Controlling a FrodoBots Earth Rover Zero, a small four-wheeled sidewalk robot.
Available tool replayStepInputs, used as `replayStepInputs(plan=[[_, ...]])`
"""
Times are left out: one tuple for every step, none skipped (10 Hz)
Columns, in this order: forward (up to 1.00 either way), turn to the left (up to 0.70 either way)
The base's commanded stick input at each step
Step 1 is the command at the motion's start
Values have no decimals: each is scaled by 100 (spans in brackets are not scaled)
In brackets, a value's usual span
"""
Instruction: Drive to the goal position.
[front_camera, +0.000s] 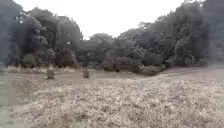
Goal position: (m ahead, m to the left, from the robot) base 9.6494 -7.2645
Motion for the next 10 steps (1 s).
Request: replayStepInputs(plan=[[0, 0], [0, 0], [0, 0], [0, 0], [0, 0], [0, 0], [0, 0], [0, 0], [0, 2], [0, 6]])
